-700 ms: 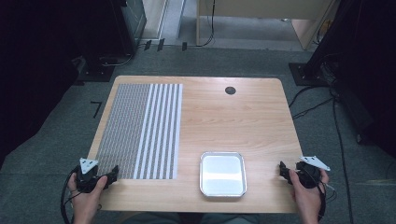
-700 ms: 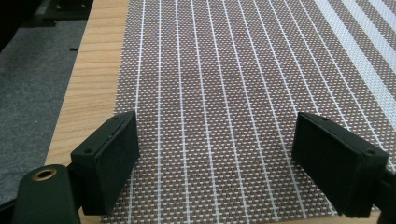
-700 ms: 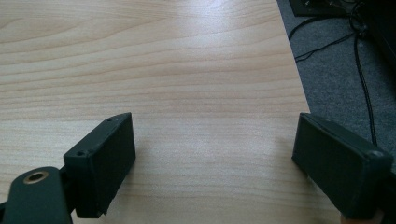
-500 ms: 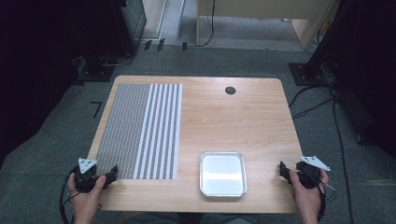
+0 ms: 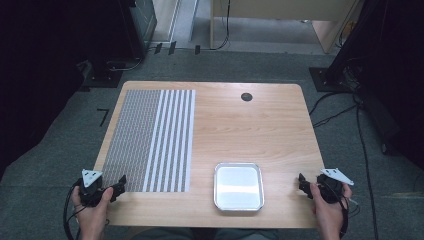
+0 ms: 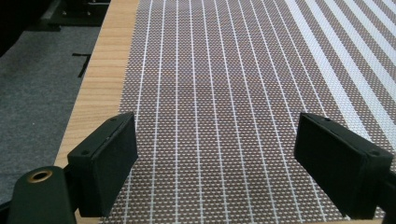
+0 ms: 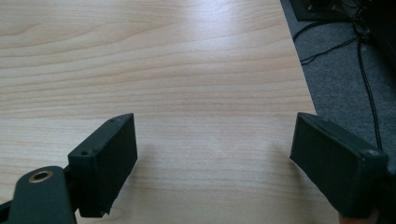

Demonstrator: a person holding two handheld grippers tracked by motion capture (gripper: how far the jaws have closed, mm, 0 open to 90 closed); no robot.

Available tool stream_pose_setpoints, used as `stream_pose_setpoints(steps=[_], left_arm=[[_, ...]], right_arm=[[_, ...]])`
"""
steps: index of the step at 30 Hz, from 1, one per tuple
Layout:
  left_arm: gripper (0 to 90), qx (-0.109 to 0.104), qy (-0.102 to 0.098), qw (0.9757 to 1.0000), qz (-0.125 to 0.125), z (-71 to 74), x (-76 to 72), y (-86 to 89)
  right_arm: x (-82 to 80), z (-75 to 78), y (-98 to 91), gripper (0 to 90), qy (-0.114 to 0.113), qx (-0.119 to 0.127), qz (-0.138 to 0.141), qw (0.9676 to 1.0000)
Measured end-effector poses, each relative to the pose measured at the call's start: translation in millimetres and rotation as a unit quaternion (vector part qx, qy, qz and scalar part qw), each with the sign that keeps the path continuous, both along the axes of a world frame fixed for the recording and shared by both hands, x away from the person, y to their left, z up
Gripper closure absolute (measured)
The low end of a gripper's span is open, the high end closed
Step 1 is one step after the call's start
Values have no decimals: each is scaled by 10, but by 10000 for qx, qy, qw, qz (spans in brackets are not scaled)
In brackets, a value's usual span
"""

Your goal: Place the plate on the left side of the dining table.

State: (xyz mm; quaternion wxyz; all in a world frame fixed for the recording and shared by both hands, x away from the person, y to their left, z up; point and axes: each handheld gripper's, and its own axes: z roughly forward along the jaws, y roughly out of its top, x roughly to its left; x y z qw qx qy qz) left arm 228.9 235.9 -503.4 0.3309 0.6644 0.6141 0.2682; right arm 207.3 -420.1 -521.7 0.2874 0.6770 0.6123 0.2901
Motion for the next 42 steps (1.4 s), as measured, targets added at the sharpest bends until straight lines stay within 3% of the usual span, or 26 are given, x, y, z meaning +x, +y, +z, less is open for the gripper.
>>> stream_pose_setpoints(steps=[12, 26, 30, 42], left_arm=[[134, -19, -85, 9998, -177, 38, -23, -174], [134, -40, -144, 9989, -453, 59, -52, -426], [134, 79, -164, 9986, -498, 66, -59, -485], [134, 2, -169, 9972, -727, 71, -63, -666]], right_arm=[[-62, 105, 153, 146, -244, 91, 113, 9996], [-89, 138, 365, 144, -347, 57, 258, 9990], [-90, 141, 398, 142, -370, 22, 263, 9990], [-100, 153, 485, 142, -419, 35, 357, 9985]])
